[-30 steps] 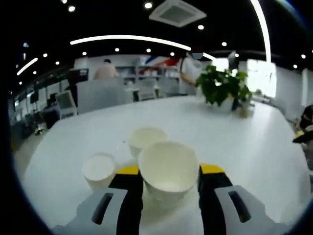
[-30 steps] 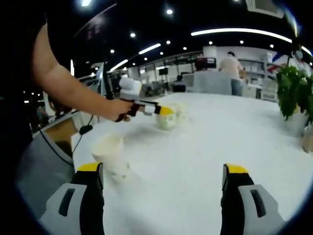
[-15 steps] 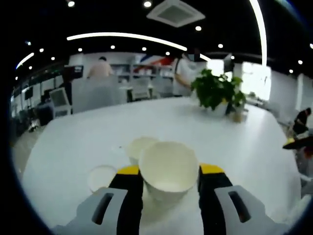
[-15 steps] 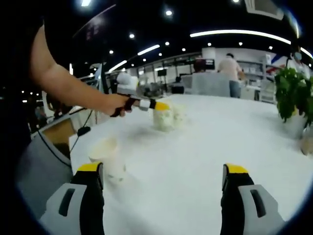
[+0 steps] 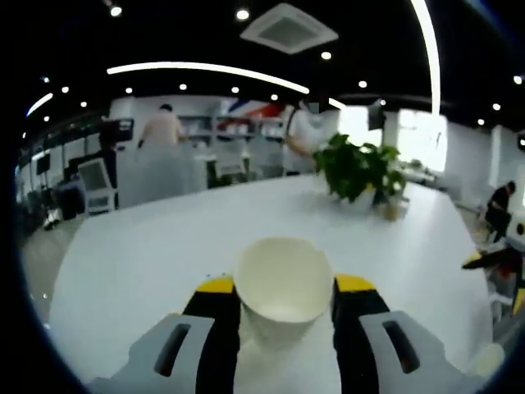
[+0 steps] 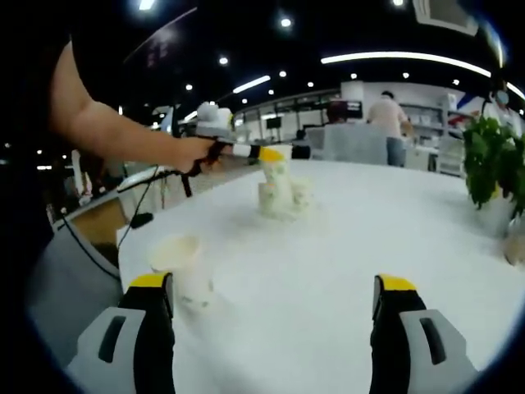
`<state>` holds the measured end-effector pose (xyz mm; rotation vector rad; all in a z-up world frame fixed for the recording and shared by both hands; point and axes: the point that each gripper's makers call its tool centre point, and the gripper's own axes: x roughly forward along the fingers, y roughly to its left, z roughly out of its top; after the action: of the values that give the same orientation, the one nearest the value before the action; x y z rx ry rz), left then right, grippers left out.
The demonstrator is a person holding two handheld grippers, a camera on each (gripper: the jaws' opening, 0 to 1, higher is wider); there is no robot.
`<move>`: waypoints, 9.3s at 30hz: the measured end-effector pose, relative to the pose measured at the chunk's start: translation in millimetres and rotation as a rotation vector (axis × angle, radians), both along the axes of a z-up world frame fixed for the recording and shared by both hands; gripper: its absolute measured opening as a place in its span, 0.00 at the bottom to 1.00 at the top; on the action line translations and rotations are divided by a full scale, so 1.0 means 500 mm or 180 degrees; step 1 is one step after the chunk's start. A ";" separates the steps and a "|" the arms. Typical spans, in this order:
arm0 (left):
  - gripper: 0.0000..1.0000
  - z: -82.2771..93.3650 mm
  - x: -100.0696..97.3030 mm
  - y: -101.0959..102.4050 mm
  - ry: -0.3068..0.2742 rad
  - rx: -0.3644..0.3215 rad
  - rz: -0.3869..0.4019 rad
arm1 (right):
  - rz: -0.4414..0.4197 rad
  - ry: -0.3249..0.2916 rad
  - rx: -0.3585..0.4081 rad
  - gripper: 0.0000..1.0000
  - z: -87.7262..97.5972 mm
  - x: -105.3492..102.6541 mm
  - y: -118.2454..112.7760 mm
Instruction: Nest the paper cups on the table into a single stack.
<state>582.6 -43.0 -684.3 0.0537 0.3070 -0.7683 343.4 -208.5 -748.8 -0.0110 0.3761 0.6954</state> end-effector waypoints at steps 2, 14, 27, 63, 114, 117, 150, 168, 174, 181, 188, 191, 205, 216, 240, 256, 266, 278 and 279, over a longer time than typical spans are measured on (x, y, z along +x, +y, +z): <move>0.42 0.009 0.000 0.002 0.0013 -0.0013 -0.0024 | 0.0003 -0.0009 0.0006 1.00 0.001 0.000 0.000; 0.41 0.069 -0.011 0.007 -0.0036 -0.0048 -0.0127 | 0.0030 -0.0026 -0.0015 1.00 0.010 0.001 -0.004; 0.41 0.110 -0.028 0.015 -0.0084 -0.0091 -0.0204 | 0.0009 -0.0075 -0.0017 1.00 0.023 0.008 -0.010; 0.40 0.133 -0.179 -0.030 -0.0047 -0.0177 -0.0545 | -0.0034 -0.0076 -0.0085 1.00 0.021 -0.032 -0.018; 0.38 0.189 -0.405 -0.085 -0.0140 -0.0197 -0.0923 | -0.0030 -0.0212 -0.0070 1.00 0.044 -0.038 -0.015; 0.38 0.193 -0.420 -0.090 -0.0130 -0.0189 -0.0916 | -0.0034 -0.0215 -0.0066 1.00 0.044 -0.038 -0.016; 0.38 0.193 -0.551 -0.118 -0.0122 -0.0145 -0.1091 | -0.0045 -0.0198 -0.0013 1.00 0.031 -0.043 -0.016; 0.38 0.143 -0.551 -0.111 -0.0116 -0.0111 -0.1032 | -0.0051 -0.0189 0.0020 1.00 0.023 -0.044 -0.009; 0.38 0.111 -0.550 -0.111 -0.0129 -0.0095 -0.1003 | -0.0065 -0.0168 0.0020 1.00 0.017 -0.050 -0.012; 0.38 0.077 -0.541 -0.109 -0.0112 -0.0098 -0.0947 | -0.0080 -0.0169 0.0030 1.00 0.018 -0.051 -0.012; 0.38 0.043 -0.537 -0.109 -0.0074 -0.0060 -0.0918 | -0.0084 -0.0164 0.0023 1.00 0.016 -0.053 -0.013; 0.38 0.023 -0.535 -0.108 -0.0045 -0.0042 -0.0896 | -0.0085 -0.0155 0.0021 1.00 0.013 -0.055 -0.013; 0.37 -0.037 -0.534 -0.098 0.0043 0.0025 -0.0862 | -0.0092 -0.0140 0.0023 1.00 0.009 -0.056 -0.011; 0.38 -0.085 -0.541 -0.100 0.0173 0.0097 -0.0905 | -0.0104 -0.0130 0.0019 1.00 0.004 -0.058 -0.018; 0.42 -0.144 -0.551 -0.101 0.0192 0.0455 -0.1227 | -0.0087 -0.0113 0.0023 1.00 0.000 -0.053 -0.006; 0.82 -0.085 -0.523 -0.102 0.0233 0.0104 -0.1046 | -0.0088 -0.0180 0.0048 1.00 0.029 -0.042 -0.008; 0.98 -0.019 -0.477 -0.042 0.0121 -0.0012 -0.0741 | -0.0123 -0.0296 0.0066 1.00 0.066 -0.015 -0.019; 0.99 -0.012 -0.432 0.096 0.0044 0.0129 -0.0267 | -0.0118 -0.0379 0.0029 1.00 0.088 0.009 -0.030; 0.99 -0.014 -0.430 0.110 0.0047 0.0140 -0.0220 | -0.0115 -0.0390 0.0025 1.00 0.090 0.010 -0.029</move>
<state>367.6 12.0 -691.1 0.1005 0.3373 -0.8307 348.6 -223.2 -703.7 -0.0390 0.2555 0.6571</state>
